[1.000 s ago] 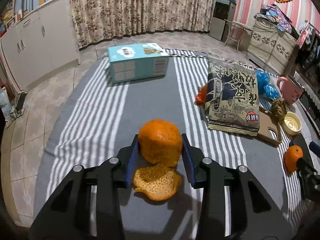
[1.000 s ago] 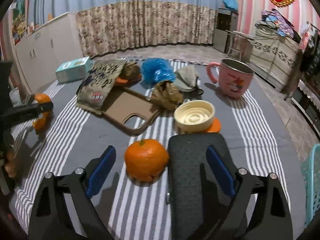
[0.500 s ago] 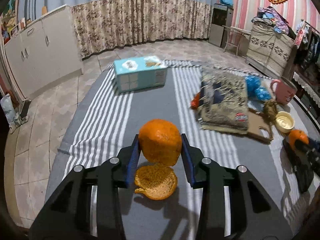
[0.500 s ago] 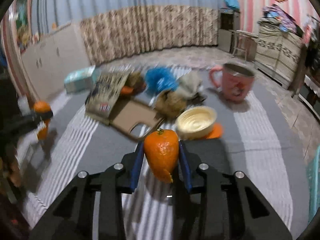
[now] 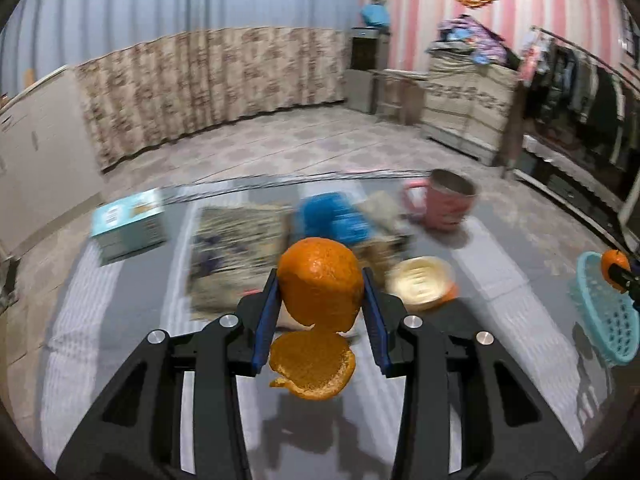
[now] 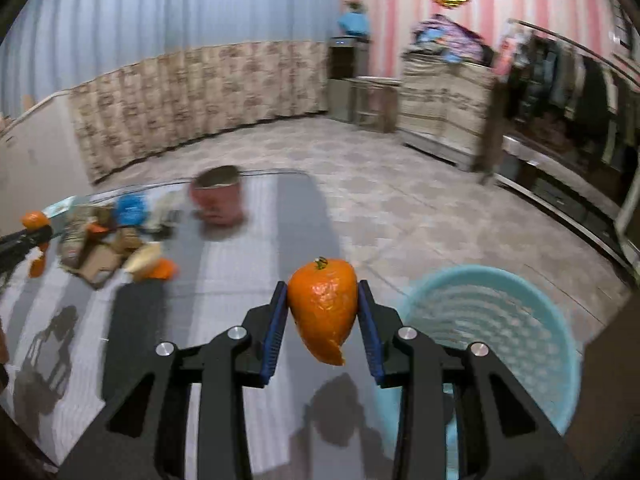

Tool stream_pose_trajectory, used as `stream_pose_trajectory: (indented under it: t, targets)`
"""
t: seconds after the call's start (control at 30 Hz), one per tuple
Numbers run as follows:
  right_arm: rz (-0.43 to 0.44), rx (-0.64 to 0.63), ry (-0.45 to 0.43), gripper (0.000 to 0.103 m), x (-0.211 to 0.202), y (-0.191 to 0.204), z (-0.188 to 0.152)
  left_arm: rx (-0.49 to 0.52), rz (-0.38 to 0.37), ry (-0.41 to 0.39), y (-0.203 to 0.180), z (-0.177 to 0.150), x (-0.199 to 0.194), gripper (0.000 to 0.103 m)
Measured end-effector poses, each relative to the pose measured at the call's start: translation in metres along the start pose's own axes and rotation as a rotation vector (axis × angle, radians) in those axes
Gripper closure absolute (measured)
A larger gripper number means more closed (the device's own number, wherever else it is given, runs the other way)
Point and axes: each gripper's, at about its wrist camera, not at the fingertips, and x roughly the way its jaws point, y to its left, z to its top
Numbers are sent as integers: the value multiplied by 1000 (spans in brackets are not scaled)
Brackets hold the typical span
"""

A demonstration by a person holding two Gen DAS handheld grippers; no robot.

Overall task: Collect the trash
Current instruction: 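Grasp the orange peel with the left gripper while the right gripper grasps another peel, then drop the peels into the blue basket with both grippers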

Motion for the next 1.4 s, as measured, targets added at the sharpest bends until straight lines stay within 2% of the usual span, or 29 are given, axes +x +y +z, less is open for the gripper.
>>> stream_pose_trajectory:
  t: [0.07, 0.17, 0.4, 0.67, 0.97, 1.1, 1.27, 1.4]
  targets:
    - [-35, 46, -4, 68, -2, -33, -4, 21, -32, -8, -26, 3, 2, 65]
    - [-42, 128, -11, 68, -2, -67, -5, 69, -79, -16, -74, 7, 4, 65]
    - [-70, 192, -29, 68, 1, -111, -5, 169, -204, -30, -181, 4, 4, 65]
    - [-108, 269, -27, 68, 1, -150, -16, 284, -341, -42, -297, -14, 12, 65]
    - [-147, 444, -12, 68, -1, -209, -42, 350, -444, 2, -372, -35, 27, 64]
    - [-146, 471, -17, 68, -2, -218, -47, 366, -461, 22, -387, -43, 32, 61]
    - [-134, 469, -15, 68, -1, -217, -48, 398, -446, -2, -396, -43, 30, 34]
    - [-129, 463, 2, 68, 2, -213, -49, 374, -402, -34, -381, -32, 24, 18]
